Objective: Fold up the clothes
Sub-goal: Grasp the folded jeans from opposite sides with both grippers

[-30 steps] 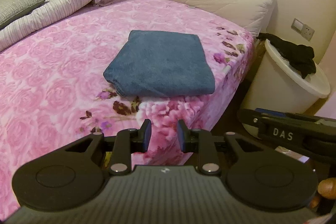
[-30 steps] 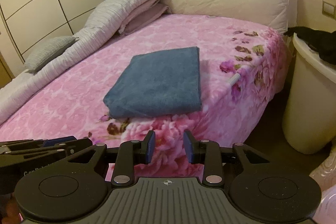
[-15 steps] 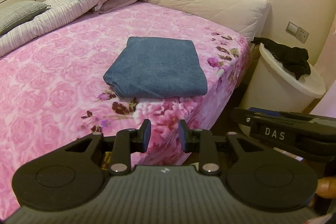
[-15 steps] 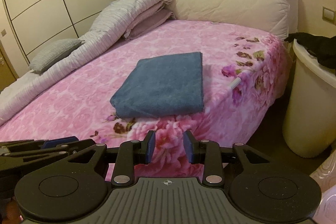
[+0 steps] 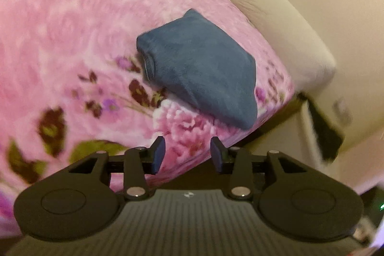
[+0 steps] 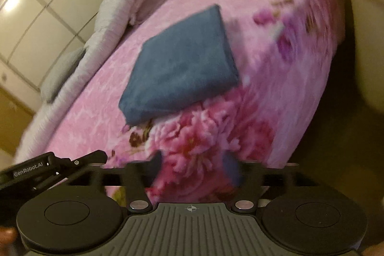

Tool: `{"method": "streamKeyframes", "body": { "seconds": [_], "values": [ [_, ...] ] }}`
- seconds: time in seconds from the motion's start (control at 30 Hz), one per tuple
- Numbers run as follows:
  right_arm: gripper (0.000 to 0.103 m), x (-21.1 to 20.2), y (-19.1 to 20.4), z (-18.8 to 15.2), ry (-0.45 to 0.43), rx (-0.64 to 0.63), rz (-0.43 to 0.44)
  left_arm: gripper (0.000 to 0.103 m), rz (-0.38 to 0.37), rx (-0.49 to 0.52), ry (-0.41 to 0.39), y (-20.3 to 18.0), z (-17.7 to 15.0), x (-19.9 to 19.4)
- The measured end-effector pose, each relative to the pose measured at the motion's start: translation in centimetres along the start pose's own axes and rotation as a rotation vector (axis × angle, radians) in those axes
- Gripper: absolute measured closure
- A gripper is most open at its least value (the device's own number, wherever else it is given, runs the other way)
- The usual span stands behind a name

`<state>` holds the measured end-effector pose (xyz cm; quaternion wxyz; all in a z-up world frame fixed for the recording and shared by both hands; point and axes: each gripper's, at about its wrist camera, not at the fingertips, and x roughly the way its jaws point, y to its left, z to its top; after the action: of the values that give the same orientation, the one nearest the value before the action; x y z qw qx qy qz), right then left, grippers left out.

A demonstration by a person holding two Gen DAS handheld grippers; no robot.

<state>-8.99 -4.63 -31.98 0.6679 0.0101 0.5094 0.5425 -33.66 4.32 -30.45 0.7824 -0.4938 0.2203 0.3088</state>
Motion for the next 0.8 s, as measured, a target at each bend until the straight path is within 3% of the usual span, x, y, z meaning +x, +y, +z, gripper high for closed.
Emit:
{"method": "streamKeyframes", "body": {
  "seconds": [0.17, 0.3, 0.5, 0.8],
  "values": [
    [0.033, 2.3, -3.2, 1.9, -0.003, 0.168, 0.109, 0.067, -0.109, -0.295, -0.011, 2.8, 1.3, 4.6],
    [0.033, 4.1, -5.7, 3.5, -0.013, 0.328, 0.203, 0.066, -0.132, -0.435, -0.062, 3.9, 2.4, 7.2],
    [0.033, 6.2, -7.5, 5.1, -0.012, 0.361, 0.212, 0.065, -0.127, -0.530, -0.139, 5.5, 3.1, 9.6],
    [0.033, 7.0, -9.6, 8.0, -0.151, 0.380, 0.287, 0.057, -0.172, -0.556, -0.163, 5.7, 3.5, 12.8]
  ]
}}
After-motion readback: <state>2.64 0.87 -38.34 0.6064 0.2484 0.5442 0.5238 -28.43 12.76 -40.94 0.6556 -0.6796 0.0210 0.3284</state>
